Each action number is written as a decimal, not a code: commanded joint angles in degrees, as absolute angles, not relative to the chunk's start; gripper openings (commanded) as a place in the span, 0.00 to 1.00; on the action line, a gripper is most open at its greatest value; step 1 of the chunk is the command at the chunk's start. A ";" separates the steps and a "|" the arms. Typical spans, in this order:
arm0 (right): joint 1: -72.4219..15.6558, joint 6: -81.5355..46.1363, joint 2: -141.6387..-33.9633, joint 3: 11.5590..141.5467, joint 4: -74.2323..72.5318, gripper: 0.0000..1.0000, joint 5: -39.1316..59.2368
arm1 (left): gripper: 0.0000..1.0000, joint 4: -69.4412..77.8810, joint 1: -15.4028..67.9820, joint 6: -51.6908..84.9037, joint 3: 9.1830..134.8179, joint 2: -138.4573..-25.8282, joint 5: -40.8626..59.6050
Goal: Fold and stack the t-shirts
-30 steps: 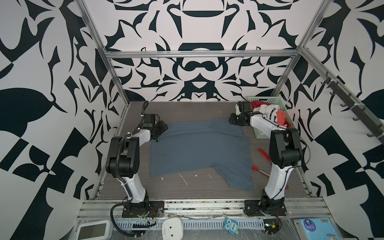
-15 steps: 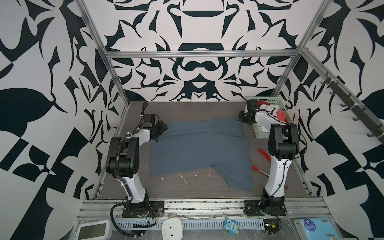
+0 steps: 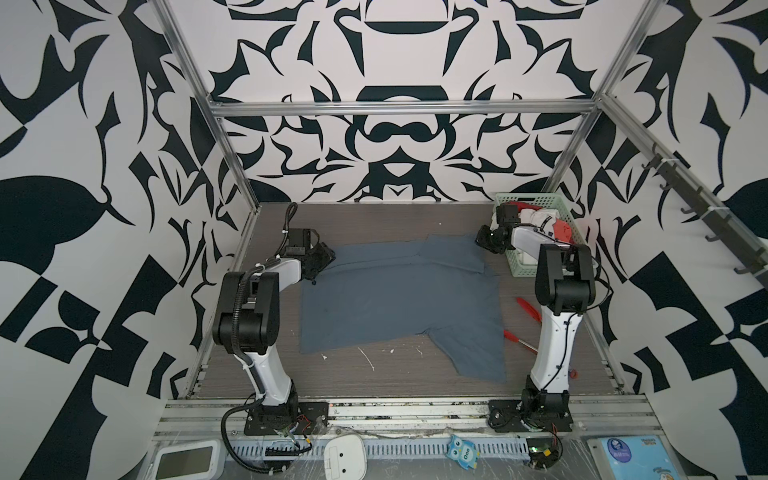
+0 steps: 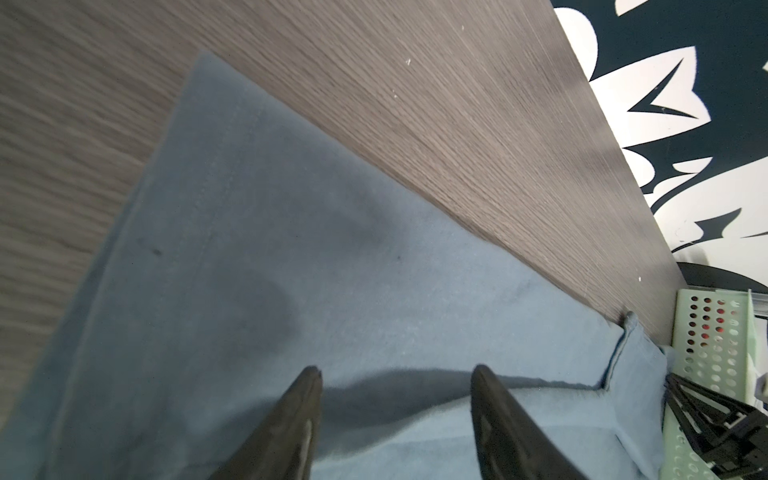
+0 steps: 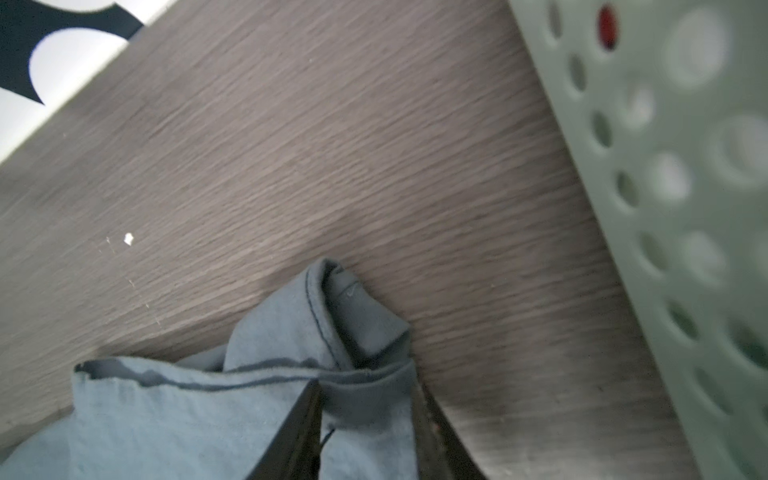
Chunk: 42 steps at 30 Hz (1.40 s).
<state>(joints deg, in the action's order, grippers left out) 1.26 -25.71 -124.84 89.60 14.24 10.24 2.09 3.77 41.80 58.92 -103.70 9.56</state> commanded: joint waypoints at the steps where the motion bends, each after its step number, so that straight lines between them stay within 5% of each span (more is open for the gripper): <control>1: 1.33 -26.72 -122.99 88.67 11.69 0.31 10.92 | 0.61 1.32 3.63 42.10 59.68 -104.64 8.88; 12: 1.32 -25.93 -121.42 87.49 12.22 0.01 9.48 | 0.61 1.14 3.60 42.27 59.79 -105.47 8.83; 42: -2.52 -21.29 -103.98 77.04 19.61 0.00 10.87 | 0.61 1.40 3.60 41.75 59.24 -104.97 9.10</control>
